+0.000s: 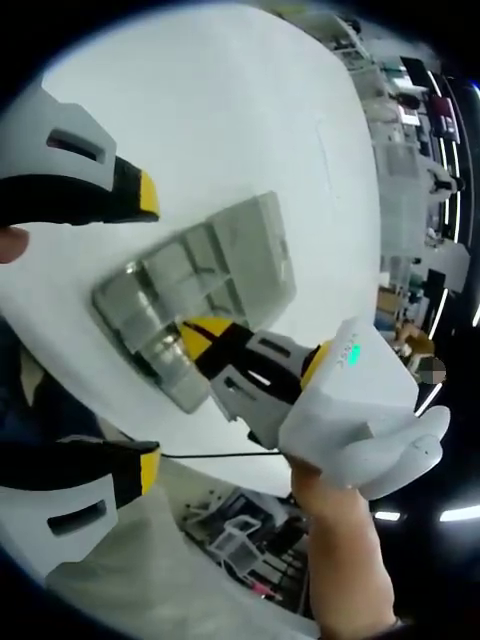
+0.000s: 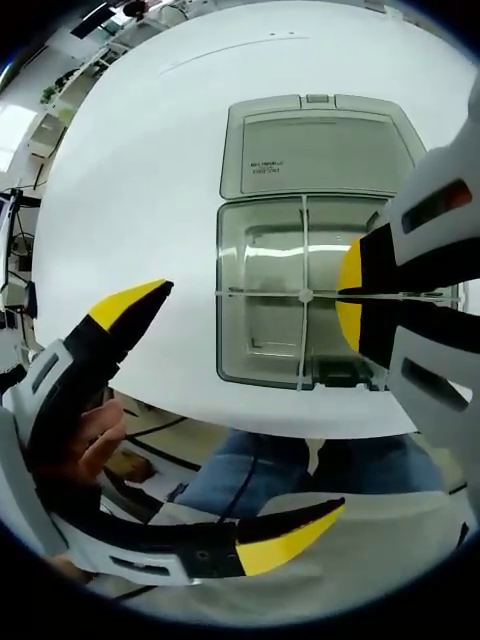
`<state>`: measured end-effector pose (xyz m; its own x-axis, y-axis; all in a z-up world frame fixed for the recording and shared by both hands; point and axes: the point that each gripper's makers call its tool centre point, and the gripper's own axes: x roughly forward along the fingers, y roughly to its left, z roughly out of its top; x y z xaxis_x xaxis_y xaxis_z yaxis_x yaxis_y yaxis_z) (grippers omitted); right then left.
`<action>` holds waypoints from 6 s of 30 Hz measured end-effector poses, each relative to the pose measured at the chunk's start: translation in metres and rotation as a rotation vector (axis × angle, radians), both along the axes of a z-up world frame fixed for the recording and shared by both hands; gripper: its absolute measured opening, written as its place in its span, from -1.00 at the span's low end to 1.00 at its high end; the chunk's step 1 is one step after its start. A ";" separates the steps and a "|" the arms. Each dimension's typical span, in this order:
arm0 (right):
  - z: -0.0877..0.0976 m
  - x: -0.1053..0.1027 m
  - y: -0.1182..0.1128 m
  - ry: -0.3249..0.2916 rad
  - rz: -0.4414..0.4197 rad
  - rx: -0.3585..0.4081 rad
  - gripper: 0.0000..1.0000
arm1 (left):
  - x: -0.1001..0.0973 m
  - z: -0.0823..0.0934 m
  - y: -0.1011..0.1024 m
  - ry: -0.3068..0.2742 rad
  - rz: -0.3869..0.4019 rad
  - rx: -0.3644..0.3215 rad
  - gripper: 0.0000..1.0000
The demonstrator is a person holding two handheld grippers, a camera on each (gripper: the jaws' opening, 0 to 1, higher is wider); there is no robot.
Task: Insert the divider into the dual guide fixture by aligning both edges with the guide slots and pushing it downward to the bottom, including one-sided entry, uneven engagement, binding, and posture correction.
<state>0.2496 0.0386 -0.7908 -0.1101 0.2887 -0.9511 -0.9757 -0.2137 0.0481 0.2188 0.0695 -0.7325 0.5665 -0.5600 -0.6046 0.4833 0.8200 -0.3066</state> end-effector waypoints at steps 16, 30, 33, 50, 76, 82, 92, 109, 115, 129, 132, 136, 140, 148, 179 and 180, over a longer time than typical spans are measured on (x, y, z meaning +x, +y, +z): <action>-0.006 0.002 0.001 0.001 0.001 0.005 -1.00 | -0.001 0.001 0.001 0.003 -0.003 0.006 0.75; -0.009 0.001 0.001 0.002 -0.005 0.004 -1.00 | -0.001 0.001 0.003 0.002 -0.006 0.010 0.75; -0.012 0.001 0.000 -0.005 -0.004 -0.004 -1.00 | -0.001 0.002 0.003 0.002 -0.006 0.012 0.75; -0.012 0.004 -0.001 -0.004 -0.019 0.015 -0.94 | -0.003 -0.002 0.002 0.009 -0.003 0.009 0.75; -0.013 0.004 0.001 0.018 -0.054 0.040 -0.78 | -0.003 -0.002 0.004 0.009 0.007 0.005 0.75; -0.009 0.003 0.003 0.054 -0.109 0.069 -0.74 | -0.004 -0.002 0.004 0.009 0.006 0.005 0.75; -0.007 0.004 0.004 0.060 -0.124 0.087 -0.69 | -0.004 -0.003 0.004 0.012 0.003 0.010 0.75; -0.002 0.004 0.007 0.073 -0.195 0.149 -0.53 | -0.004 -0.005 0.002 0.019 -0.014 0.019 0.75; 0.000 0.003 0.007 0.073 -0.217 0.178 -0.46 | -0.004 -0.006 0.002 0.023 -0.019 0.021 0.75; 0.007 0.002 0.010 0.083 -0.294 0.234 -0.29 | -0.003 -0.009 0.001 0.029 -0.014 0.022 0.75; 0.007 0.003 0.009 0.075 -0.297 0.241 -0.25 | -0.002 -0.010 0.001 0.029 -0.013 0.023 0.75; 0.007 0.004 0.009 0.071 -0.308 0.248 -0.23 | -0.001 -0.009 0.000 0.028 -0.013 0.024 0.75; 0.008 0.006 0.008 0.070 -0.325 0.254 -0.21 | -0.001 -0.009 -0.001 0.029 -0.015 0.026 0.75; 0.014 0.005 0.006 0.077 -0.367 0.281 -0.18 | -0.002 -0.010 -0.001 0.031 -0.017 0.031 0.75; 0.027 -0.004 0.003 0.078 -0.515 0.375 0.08 | -0.006 -0.008 0.000 0.030 -0.025 0.038 0.74; 0.028 -0.004 0.003 0.078 -0.526 0.381 0.09 | -0.006 -0.008 0.000 0.030 -0.026 0.037 0.74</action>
<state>0.2459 0.0412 -0.7627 0.0733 0.6380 -0.7666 -0.9514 0.2753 0.1382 0.2130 0.0691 -0.7403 0.5337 -0.5509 -0.6416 0.4953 0.8186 -0.2909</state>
